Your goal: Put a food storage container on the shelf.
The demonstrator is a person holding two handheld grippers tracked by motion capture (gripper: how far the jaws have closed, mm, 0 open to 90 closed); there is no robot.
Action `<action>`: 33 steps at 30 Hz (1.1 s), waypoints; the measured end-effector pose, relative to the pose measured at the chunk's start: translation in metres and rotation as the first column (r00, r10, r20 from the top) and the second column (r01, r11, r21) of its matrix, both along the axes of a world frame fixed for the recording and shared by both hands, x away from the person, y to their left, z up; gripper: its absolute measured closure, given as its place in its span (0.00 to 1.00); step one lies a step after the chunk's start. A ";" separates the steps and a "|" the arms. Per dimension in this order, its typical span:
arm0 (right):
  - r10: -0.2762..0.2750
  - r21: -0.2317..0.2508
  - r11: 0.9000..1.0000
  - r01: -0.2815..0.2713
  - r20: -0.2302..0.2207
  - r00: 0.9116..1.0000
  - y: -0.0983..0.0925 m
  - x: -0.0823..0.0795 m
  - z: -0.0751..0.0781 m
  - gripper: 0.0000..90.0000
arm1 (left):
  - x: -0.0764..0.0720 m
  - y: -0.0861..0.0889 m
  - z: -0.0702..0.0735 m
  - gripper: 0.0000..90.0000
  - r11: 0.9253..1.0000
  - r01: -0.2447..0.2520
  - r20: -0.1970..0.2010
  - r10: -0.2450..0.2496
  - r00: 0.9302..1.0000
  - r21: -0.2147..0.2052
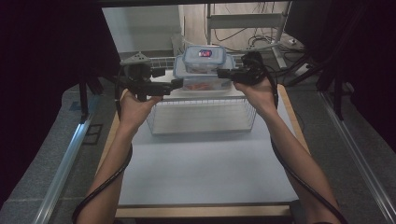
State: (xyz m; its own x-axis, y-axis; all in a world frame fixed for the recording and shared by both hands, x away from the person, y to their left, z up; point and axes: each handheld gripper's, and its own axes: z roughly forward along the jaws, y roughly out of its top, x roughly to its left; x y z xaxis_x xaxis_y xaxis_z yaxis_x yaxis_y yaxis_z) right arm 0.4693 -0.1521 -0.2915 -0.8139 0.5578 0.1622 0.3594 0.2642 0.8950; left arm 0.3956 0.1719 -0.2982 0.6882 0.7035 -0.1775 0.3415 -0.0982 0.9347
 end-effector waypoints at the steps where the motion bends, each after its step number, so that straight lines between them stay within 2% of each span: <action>1: 0.001 0.003 1.000 -0.001 -0.004 1.000 -0.001 0.001 0.000 0.99 | 0.000 0.000 0.000 0.10 1.000 0.001 0.001 -0.001 1.000 0.002; 5: -0.002 0.006 1.000 0.002 -0.004 1.000 -0.002 0.001 0.000 0.99 | -0.002 -0.001 -0.002 0.10 1.000 0.006 0.006 -0.006 1.000 0.014; 9: 0.019 0.005 1.000 -0.019 0.006 1.000 -0.004 -0.007 -0.003 0.96 | -0.009 -0.005 -0.006 0.10 0.999 0.010 0.021 -0.011 1.000 0.040; 14: 0.038 -0.012 0.999 -0.038 0.043 0.998 -0.007 -0.029 -0.014 0.78 | -0.027 -0.009 -0.019 0.07 0.995 0.005 0.042 -0.009 0.999 0.095; 17: 0.042 -0.027 0.999 -0.040 0.067 0.997 -0.011 -0.042 -0.023 0.67 | -0.040 -0.009 -0.030 0.05 0.994 0.006 0.045 -0.011 0.999 0.109; 22: 0.035 -0.054 0.998 -0.031 0.083 0.996 -0.016 -0.060 -0.038 0.48 | -0.058 -0.008 -0.047 0.04 0.992 0.002 0.034 -0.006 0.999 0.124; 30: 0.035 -0.111 0.993 -0.023 0.100 0.994 -0.026 -0.084 -0.060 0.28 | -0.084 -0.002 -0.077 0.03 0.992 -0.013 0.010 0.012 1.000 0.123; 33: 0.033 -0.128 0.992 -0.020 0.099 0.995 -0.034 -0.095 -0.075 0.23 | -0.096 0.000 -0.095 0.02 0.988 -0.019 0.002 0.019 1.000 0.150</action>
State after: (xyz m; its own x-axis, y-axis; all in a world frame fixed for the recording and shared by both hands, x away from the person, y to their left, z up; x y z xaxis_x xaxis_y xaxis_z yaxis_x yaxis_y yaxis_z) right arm 0.3742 -0.1858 -0.3666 -0.8371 0.5470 0.0076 0.2602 0.3860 0.8850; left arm 0.2996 0.1723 -0.3936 0.6743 0.7353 -0.0683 0.3442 -0.2312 0.9100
